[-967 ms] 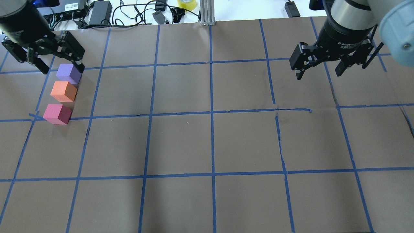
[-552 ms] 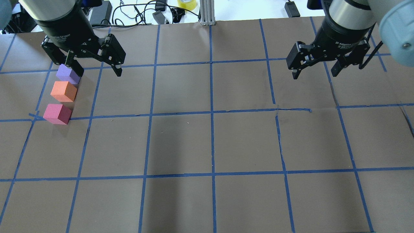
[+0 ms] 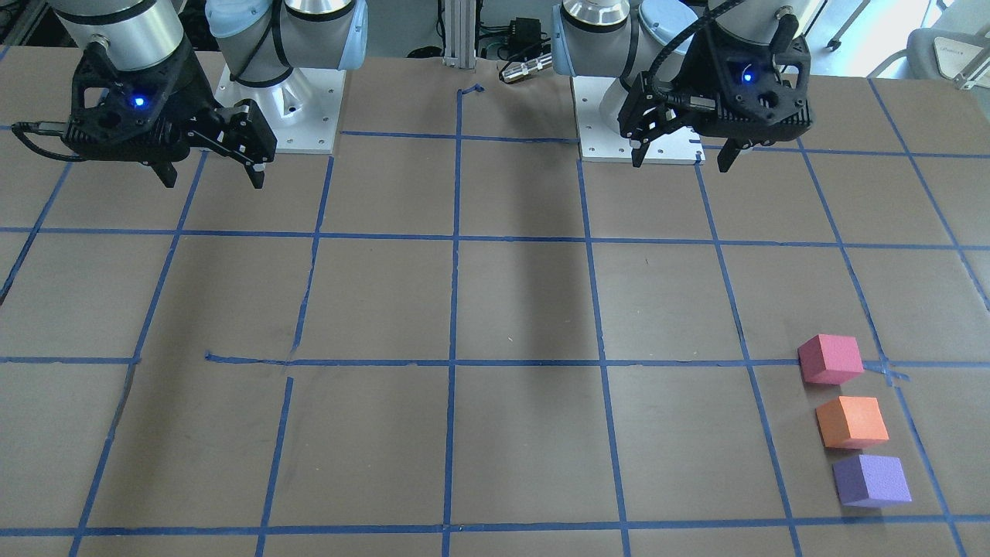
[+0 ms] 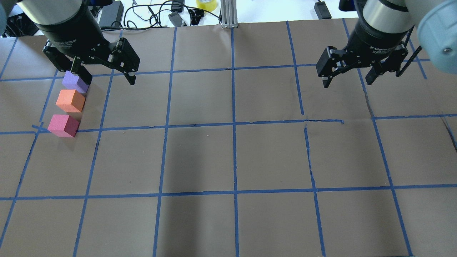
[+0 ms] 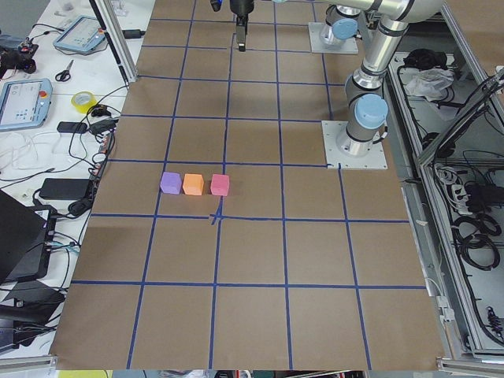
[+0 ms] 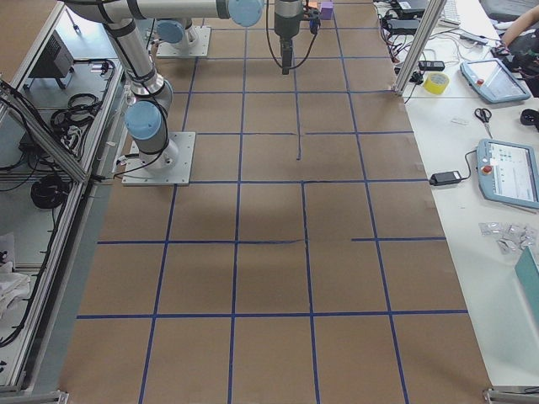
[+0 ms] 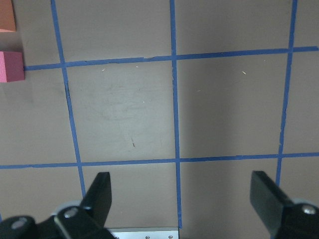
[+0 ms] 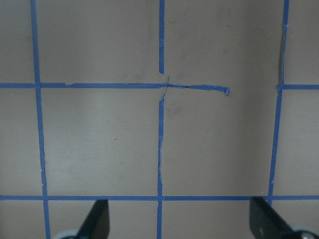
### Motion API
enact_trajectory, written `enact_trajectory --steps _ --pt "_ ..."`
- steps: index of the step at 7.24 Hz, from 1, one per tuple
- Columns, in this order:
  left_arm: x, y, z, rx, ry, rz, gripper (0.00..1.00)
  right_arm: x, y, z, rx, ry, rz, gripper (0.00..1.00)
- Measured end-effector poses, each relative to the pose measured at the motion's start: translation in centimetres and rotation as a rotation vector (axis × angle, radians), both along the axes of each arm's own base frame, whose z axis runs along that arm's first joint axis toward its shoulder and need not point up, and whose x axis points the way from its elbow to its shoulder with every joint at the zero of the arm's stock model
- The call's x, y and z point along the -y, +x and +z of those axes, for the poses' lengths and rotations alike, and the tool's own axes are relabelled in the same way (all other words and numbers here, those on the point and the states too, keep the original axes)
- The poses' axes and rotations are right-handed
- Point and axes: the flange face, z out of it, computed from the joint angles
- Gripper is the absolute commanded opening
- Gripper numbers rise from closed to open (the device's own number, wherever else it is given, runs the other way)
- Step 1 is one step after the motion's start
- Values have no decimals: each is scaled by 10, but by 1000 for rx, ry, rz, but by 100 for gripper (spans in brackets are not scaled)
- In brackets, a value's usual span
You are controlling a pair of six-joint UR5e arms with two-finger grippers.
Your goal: Arrange blocks in a line
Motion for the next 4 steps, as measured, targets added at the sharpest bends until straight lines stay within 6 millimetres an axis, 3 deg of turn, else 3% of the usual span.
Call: enact_trajectory --steps 4 --pt "2 0 0 0 -16 0 100 0 -1 -1 -4 4 2 100"
